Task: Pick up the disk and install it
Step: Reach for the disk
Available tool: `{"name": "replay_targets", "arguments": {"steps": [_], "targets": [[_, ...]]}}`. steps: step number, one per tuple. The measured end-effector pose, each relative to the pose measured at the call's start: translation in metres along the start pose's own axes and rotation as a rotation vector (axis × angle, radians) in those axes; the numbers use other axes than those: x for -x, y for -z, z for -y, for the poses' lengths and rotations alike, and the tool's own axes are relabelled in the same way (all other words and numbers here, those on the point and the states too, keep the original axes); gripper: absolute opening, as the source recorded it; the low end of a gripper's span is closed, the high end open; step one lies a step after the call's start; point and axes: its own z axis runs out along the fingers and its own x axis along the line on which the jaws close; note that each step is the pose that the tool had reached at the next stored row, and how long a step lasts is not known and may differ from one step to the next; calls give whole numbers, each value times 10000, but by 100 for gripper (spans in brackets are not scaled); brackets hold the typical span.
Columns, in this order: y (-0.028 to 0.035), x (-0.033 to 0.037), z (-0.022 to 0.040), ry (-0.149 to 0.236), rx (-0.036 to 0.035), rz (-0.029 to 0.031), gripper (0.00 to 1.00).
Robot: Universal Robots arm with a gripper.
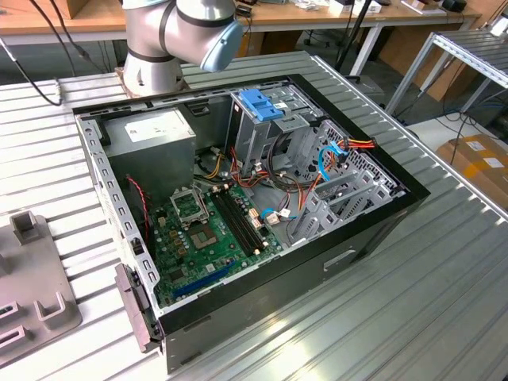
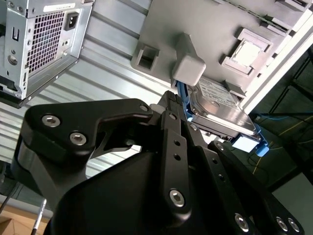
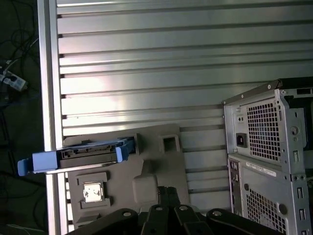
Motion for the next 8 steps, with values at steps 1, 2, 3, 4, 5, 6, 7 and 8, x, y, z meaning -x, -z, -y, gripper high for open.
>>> {"name": "replay_targets", "arguments": {"steps": [1, 2, 3, 4, 5, 6, 7, 8], "targets": [[1, -23, 2, -1, 0, 0, 11], [1, -35, 3, 0, 0, 0, 11], [1, -36, 3, 1, 0, 0, 11], [1, -36, 3, 1, 0, 0, 11], [1, -37, 3, 0, -1, -1, 11], [1, -38, 3, 0, 0, 0, 11], [1, -46, 3, -2, -1, 0, 11], [2, -63, 2, -2, -1, -1, 11]]}}
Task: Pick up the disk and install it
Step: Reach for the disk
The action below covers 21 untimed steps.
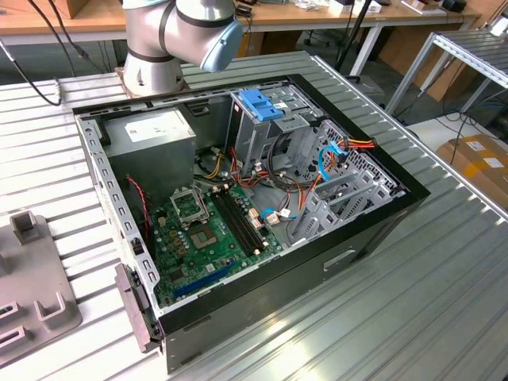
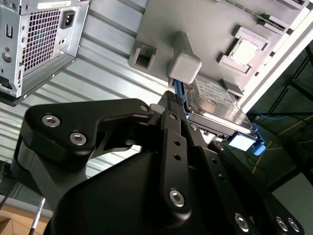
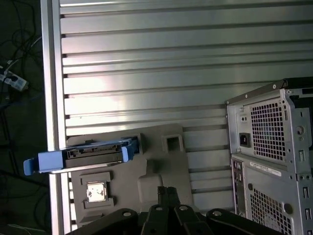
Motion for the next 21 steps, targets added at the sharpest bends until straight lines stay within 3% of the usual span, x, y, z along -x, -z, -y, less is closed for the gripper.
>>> {"name": "replay_targets", "arguments": {"steps": [5, 14, 21], "targets": [[3, -214, 0, 2, 0, 1, 11], [6, -416, 3, 1, 1, 1, 11], [7, -632, 2, 1, 0, 1, 11]]}}
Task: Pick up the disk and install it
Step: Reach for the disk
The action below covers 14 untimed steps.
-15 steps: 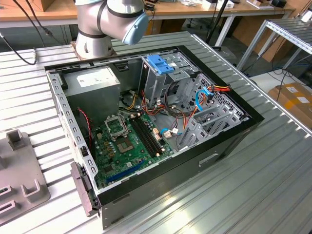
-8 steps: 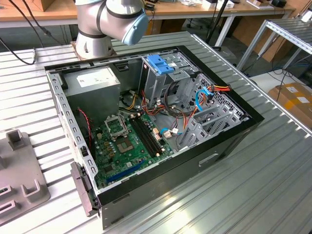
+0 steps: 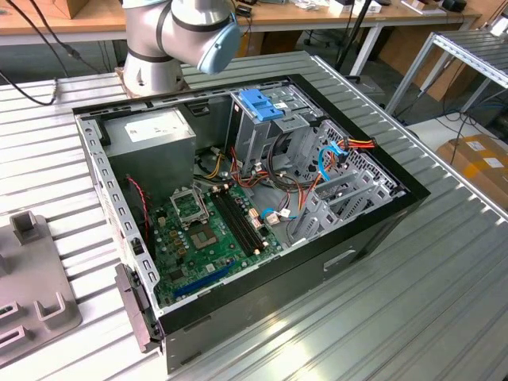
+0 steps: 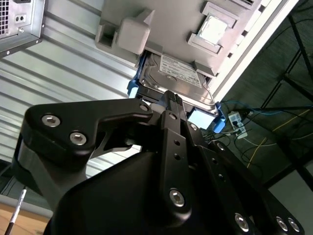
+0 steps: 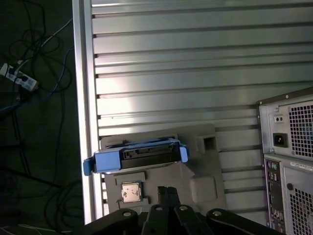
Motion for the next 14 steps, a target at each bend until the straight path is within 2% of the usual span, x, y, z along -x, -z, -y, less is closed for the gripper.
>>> {"name": "replay_targets", "arguments": {"steps": [2, 5, 6, 9, 10, 12, 14], "targets": [[0, -75, 1, 1, 1, 0, 11], [0, -118, 1, 2, 0, 0, 11], [-1, -124, -20, 0, 0, 0, 11], [-11, -160, -144, 1, -15, 2, 11], [-12, -174, -162, 1, -17, 3, 11], [-16, -272, -204, 1, -21, 2, 11], [-17, -323, -211, 1, -23, 0, 11]]}}
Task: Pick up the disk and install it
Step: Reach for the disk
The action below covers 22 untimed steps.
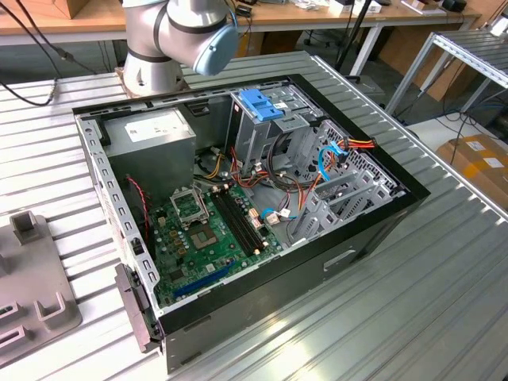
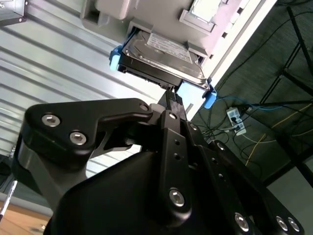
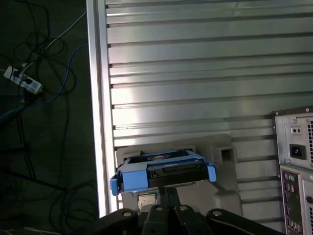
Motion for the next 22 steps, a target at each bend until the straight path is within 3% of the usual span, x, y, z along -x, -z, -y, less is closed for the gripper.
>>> {"name": "replay_targets", "arguments": {"steps": [2, 12, 13, 14, 17, 22], "targets": [[-7, -70, -4, 1, -8, 3, 11], [-67, -102, 1, -61, -21, -19, 11], [-109, -108, 3, -63, -28, -75, 11], [-138, -161, 8, -65, -35, -119, 11], [-190, -188, 12, -60, -43, -197, 11], [-213, -189, 14, 113, -56, -248, 11]]}}
